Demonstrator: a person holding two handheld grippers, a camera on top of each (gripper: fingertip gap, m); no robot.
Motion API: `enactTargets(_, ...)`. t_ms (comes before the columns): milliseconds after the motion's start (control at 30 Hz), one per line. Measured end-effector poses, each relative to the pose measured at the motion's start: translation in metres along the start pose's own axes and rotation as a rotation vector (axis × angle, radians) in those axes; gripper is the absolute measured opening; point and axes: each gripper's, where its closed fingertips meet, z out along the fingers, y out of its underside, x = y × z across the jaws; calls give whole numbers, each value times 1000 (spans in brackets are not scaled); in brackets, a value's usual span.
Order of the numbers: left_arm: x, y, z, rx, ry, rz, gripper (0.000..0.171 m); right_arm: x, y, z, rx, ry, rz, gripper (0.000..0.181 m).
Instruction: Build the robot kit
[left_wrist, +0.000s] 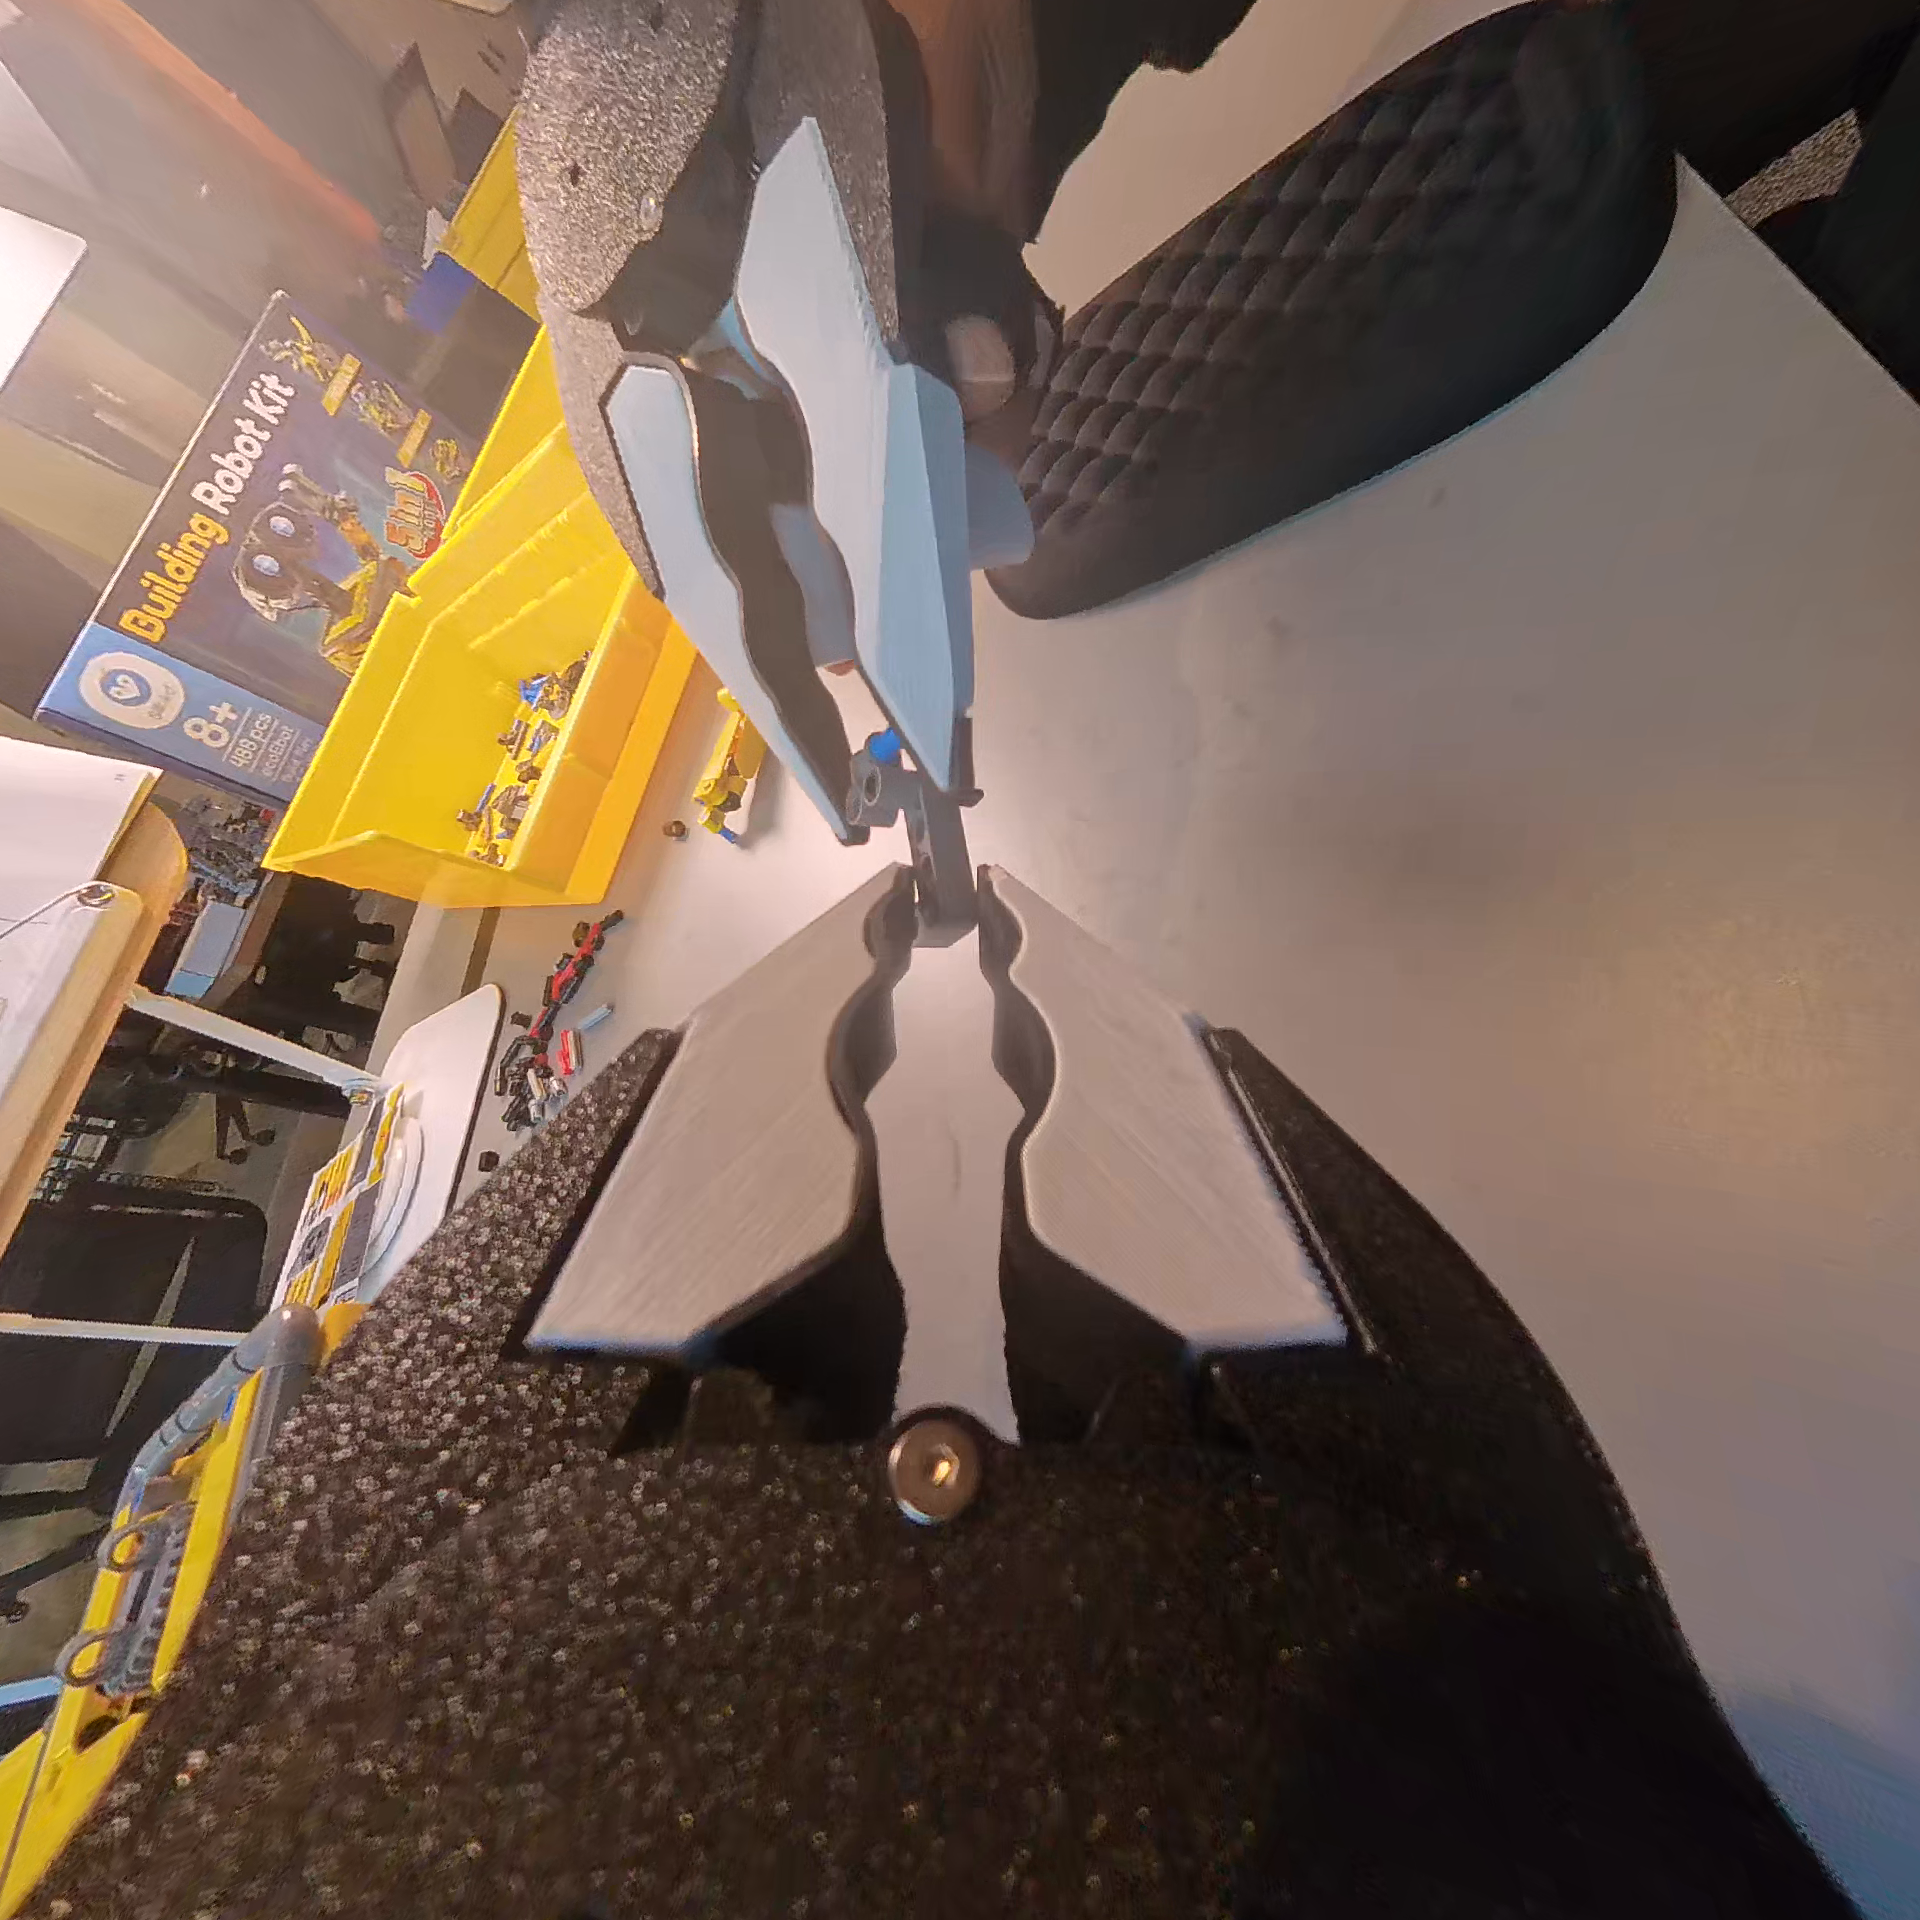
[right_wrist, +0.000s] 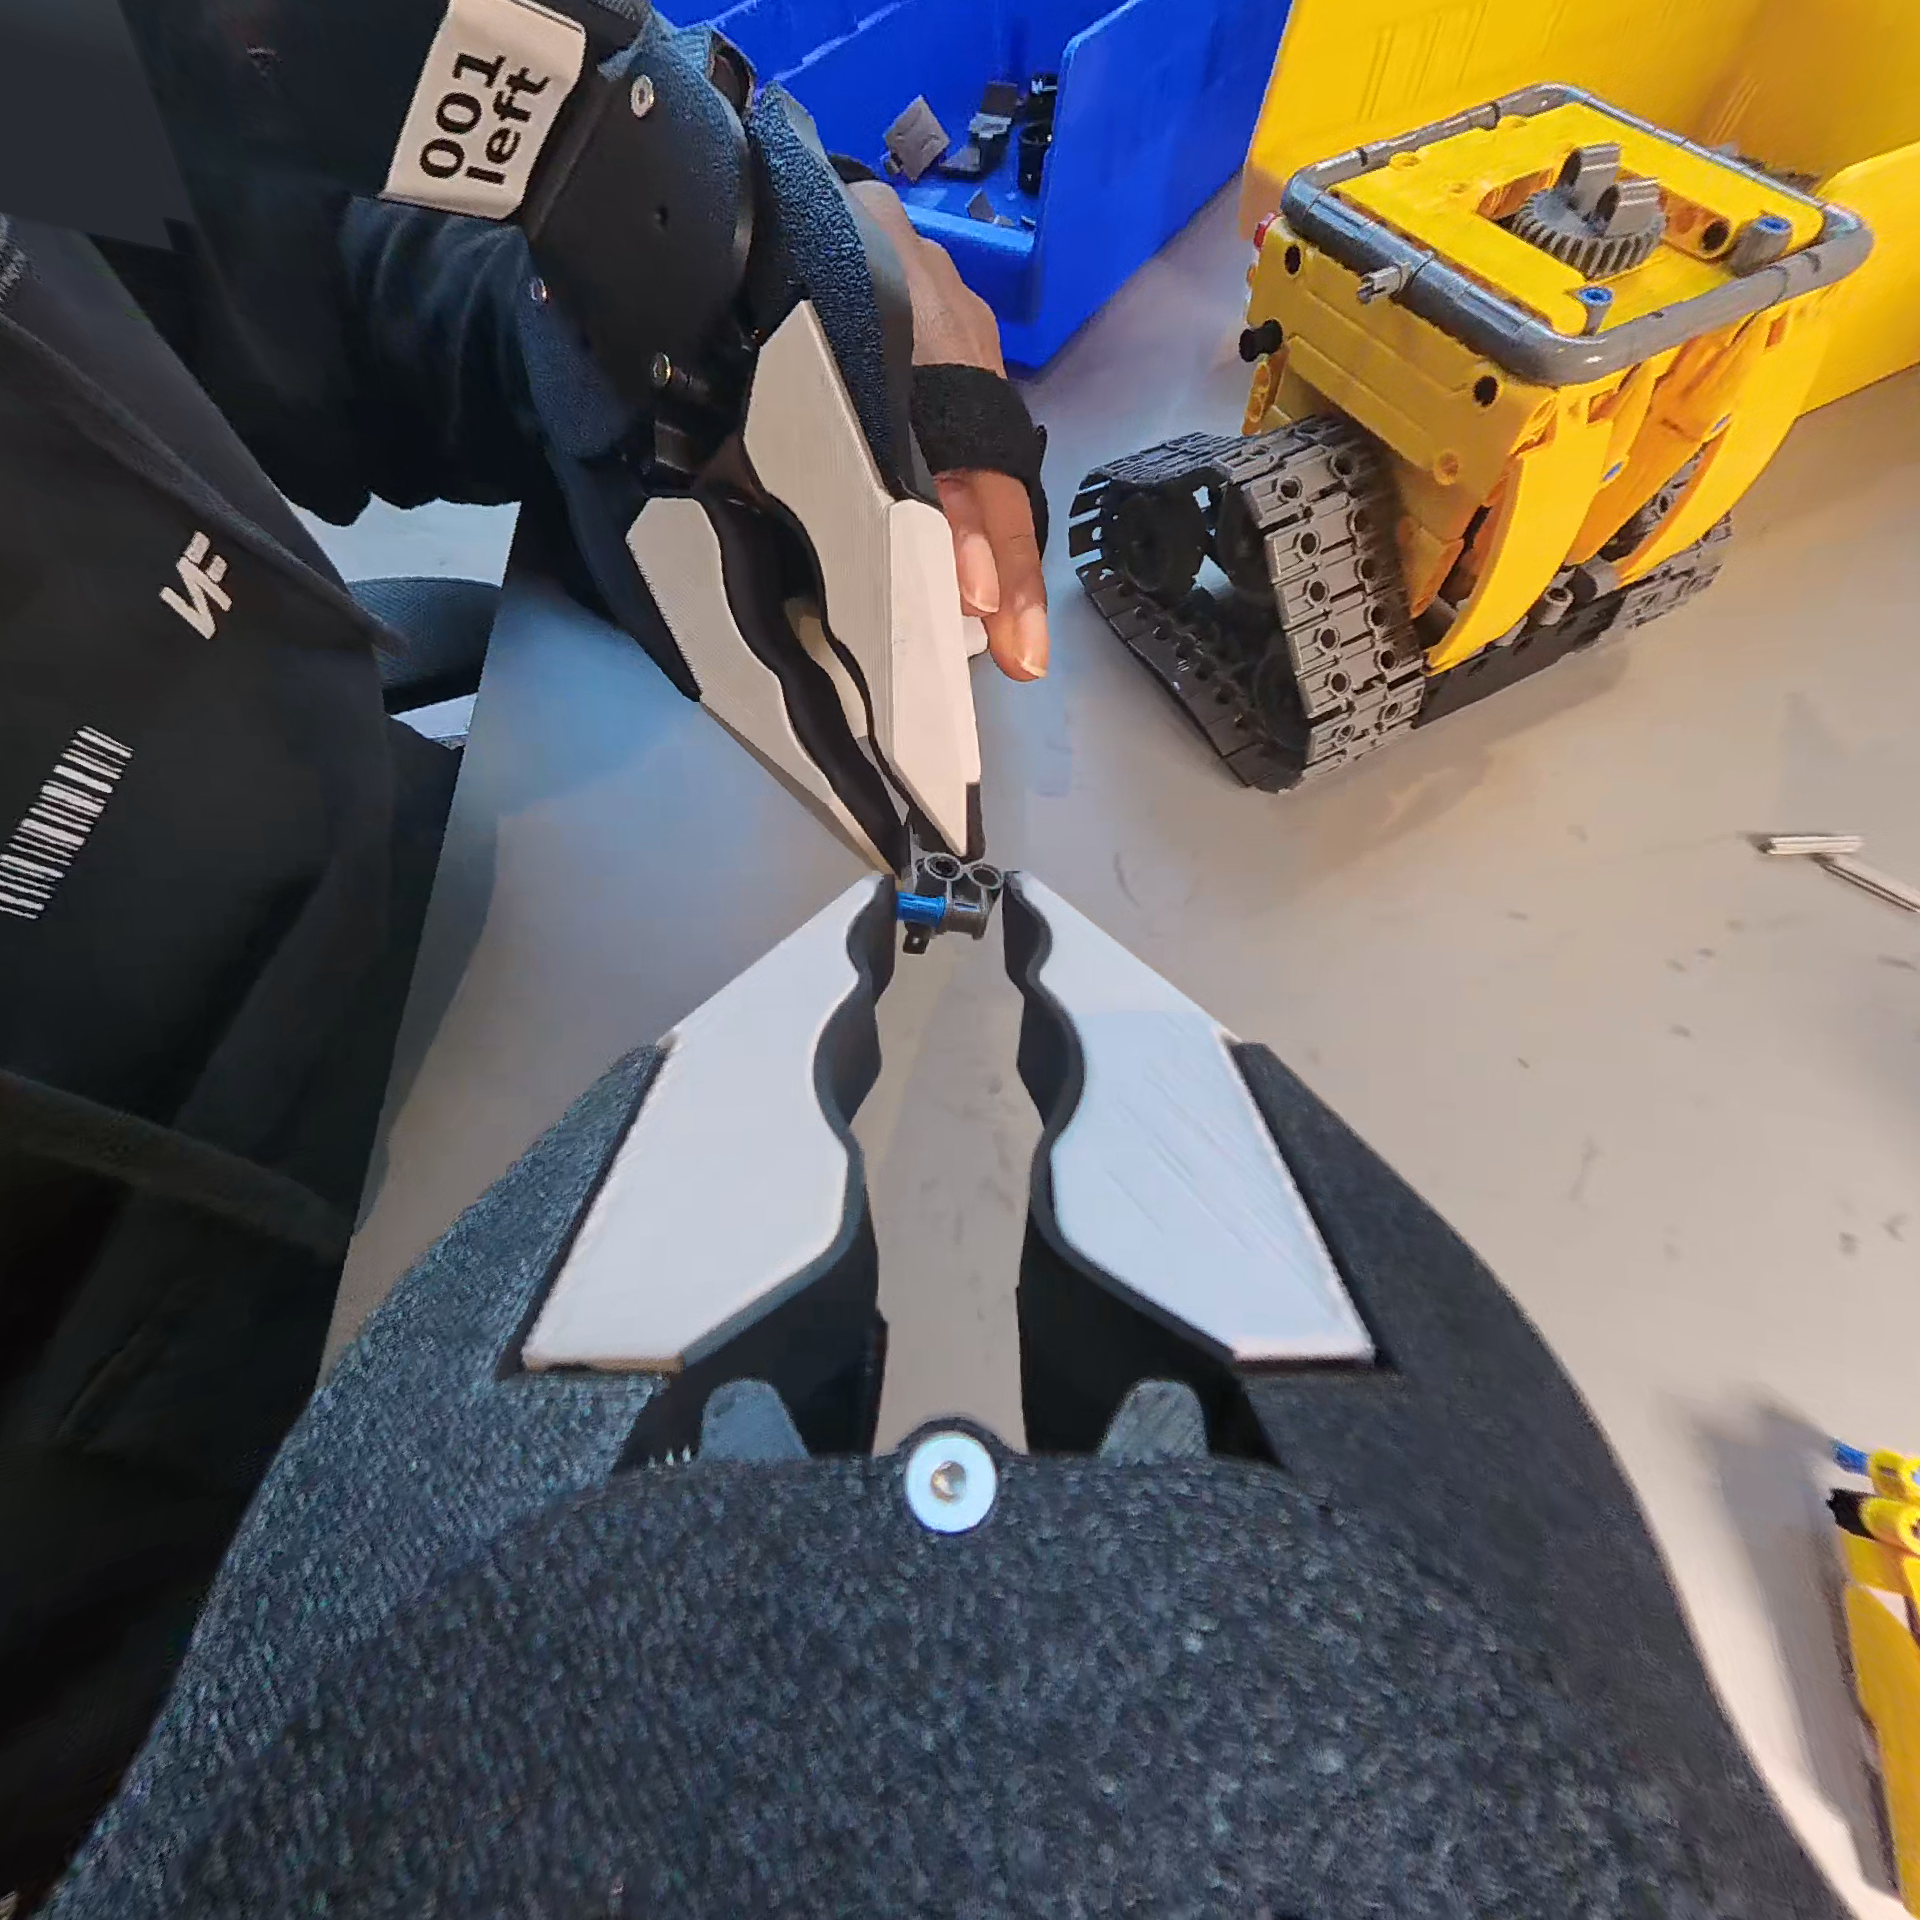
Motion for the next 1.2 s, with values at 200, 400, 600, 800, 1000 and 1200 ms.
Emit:
enactTargets(200, -2, 4, 0, 62, 130, -328, 38, 4, -6, -4, 88, 46, -123, 20)
enactTargets(400, -20, -16, -19, 247, 241, -609, 38, -6, -34, -16, 268, 112, -324, 19)
enactTargets(600, -19, -22, -22, 284, 246, -583, 16, -7, -38, -11, 230, 194, -507, 19)
enactTargets(800, -15, -11, -16, 212, 210, -502, 15, -2, -28, -5, 192, 156, -415, 19)
enactTargets(1000, -17, -12, -18, 235, 197, -471, 15, -5, -31, -6, 223, 66, -299, 19)
enactTargets(1200, -24, -5, -14, 203, 144, -488, 17, 6, -27, -4, 185, 70, -296, 19)
